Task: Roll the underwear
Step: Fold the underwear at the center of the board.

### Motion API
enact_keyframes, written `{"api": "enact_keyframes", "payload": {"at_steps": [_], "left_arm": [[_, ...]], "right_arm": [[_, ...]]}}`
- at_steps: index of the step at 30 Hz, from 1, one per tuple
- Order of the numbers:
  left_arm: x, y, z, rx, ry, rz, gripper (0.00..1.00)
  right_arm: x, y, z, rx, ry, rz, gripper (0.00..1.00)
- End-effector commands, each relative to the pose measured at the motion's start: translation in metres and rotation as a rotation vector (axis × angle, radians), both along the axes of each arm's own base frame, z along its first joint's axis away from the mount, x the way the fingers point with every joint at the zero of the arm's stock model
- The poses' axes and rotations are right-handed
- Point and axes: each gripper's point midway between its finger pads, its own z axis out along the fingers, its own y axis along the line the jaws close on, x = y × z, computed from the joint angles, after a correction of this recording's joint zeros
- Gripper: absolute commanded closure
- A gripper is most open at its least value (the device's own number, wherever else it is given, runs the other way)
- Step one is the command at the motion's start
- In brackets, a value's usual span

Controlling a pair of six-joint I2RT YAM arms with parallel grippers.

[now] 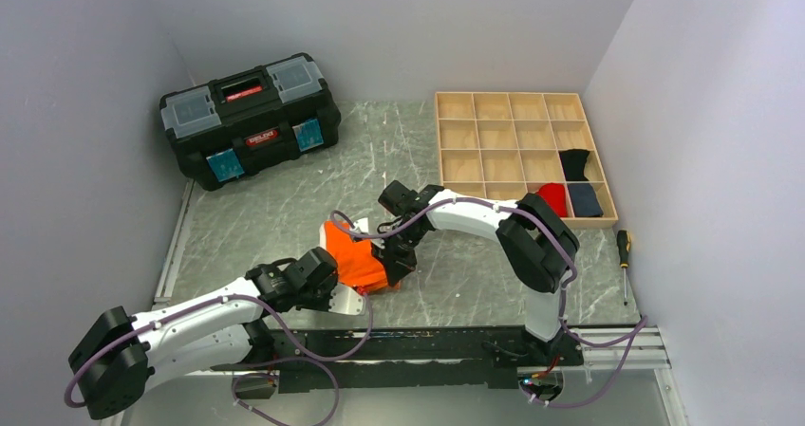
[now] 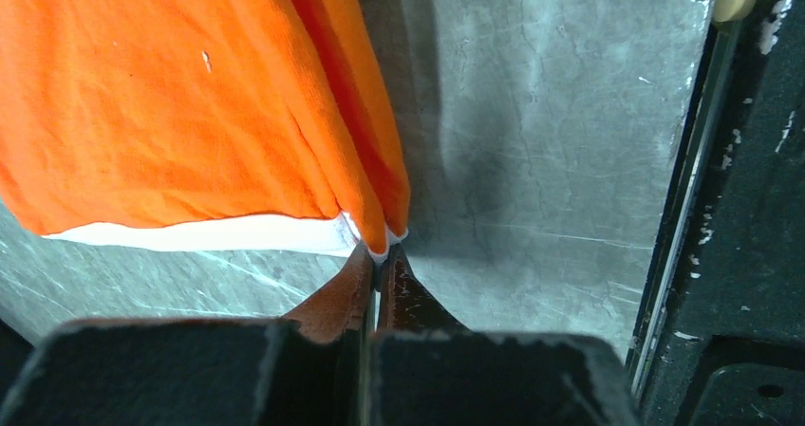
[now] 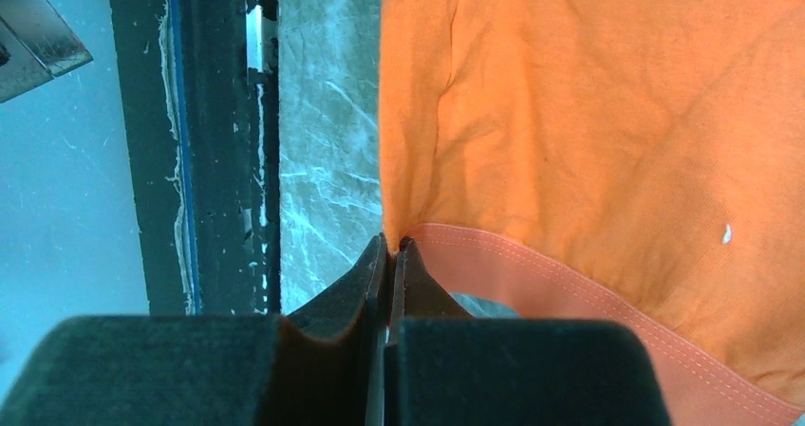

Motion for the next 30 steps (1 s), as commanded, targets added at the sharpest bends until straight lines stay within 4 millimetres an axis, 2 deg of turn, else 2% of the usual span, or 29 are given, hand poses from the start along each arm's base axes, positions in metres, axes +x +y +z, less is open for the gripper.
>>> {"api": "enact_keyframes", "payload": {"at_steps": [1,5,9,14,22,30], "left_arm": [[-0.011,0.000,-0.001,0.000,0.054,-0.001,1.00],[-0.016,-0.005,0.007,-0.019,0.080,-0.011,1.00],[-0.022,-0.014,0.020,-0.071,0.111,-0.028,1.00],[-0.025,-0.017,0.025,-0.083,0.120,-0.054,1.00],[-0.018,-0.034,0.047,-0.135,0.135,-0.070,1.00],[0.006,-0.045,0.072,-0.241,0.250,-0.002,1.00]], "right_arm": [[-0.005,0.008,0.015,0.064,0.043,0.015,1.00],[-0.018,0.006,0.017,0.070,0.119,0.020,1.00],[-0.030,0.004,0.029,0.094,0.182,0.046,1.00],[-0.034,0.001,0.038,0.103,0.197,0.058,1.00],[-0.010,-0.011,0.039,0.099,0.185,-0.018,1.00],[0.007,-0.019,0.043,0.113,0.211,-0.074,1.00]]}}
